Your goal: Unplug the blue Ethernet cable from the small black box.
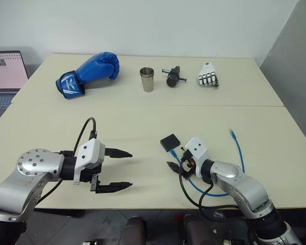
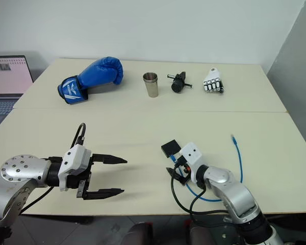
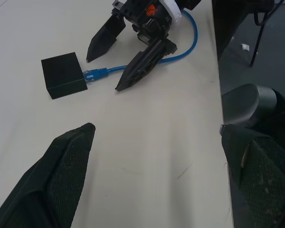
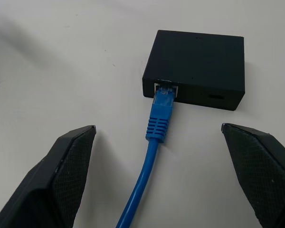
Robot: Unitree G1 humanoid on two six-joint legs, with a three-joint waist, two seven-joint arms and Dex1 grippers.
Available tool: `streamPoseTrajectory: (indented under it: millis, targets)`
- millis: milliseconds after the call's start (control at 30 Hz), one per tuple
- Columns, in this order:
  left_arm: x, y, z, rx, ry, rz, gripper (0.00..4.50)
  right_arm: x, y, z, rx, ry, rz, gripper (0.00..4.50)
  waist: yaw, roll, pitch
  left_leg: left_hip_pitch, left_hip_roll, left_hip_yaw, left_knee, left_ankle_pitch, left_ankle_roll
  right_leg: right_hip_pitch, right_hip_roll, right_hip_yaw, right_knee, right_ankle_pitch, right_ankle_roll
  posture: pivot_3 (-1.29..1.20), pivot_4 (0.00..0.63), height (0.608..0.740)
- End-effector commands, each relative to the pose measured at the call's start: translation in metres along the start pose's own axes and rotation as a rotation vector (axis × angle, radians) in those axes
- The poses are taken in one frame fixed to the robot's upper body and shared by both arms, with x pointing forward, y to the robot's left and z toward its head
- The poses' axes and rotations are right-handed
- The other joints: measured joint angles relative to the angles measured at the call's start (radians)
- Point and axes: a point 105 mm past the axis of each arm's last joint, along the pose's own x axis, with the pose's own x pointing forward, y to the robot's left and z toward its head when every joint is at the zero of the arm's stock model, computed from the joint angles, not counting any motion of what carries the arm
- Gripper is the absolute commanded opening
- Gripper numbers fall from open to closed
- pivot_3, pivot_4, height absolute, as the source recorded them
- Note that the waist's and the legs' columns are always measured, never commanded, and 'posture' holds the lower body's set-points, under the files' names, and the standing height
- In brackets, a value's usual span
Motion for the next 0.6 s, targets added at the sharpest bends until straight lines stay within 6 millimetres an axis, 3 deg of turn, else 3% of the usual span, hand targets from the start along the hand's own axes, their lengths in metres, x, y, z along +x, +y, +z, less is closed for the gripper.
streamPoseTrajectory:
  millis: [33,100,367,600]
  targets:
    - [0.0,0.0,0.006,0.025,-0.005,0.0,4.5,0.006,0.001,-0.005,-0.006,0.022,-0.019,4.32,0.0,0.0,0.0,0.0,0.0,0.0,0.0,0.0,0.0,0.0,0.0,0.0,0.0,0.0,0.0,0.0,0.15,0.74]
    - [0.001,0.0,0.006,0.024,-0.008,0.003,4.5,0.008,0.0,-0.005,-0.001,0.027,-0.025,4.05,0.0,0.0,0.0,0.0,0.0,0.0,0.0,0.0,0.0,0.0,0.0,0.0,0.001,0.0,0.0,0.0,0.15,0.74]
    - [0.0,0.01,-0.007,-0.008,0.028,0.073,4.5,0.012,-0.007,-0.002,-0.016,0.027,-0.049,2.1,-0.003,0.0,0.0,0.001,0.003,0.001,0.0,0.0,0.0,0.0,0.003,0.001,0.002,0.0,0.0,0.0,0.15,0.74]
    - [0.0,0.026,-0.016,-0.114,-0.008,0.154,4.5,0.007,-0.012,0.01,-0.156,-0.022,-0.024,0.27,-0.001,0.0,0.0,0.001,0.007,0.002,0.0,0.0,0.0,-0.001,0.006,0.0,0.002,0.0,0.0,0.0,0.15,0.74]
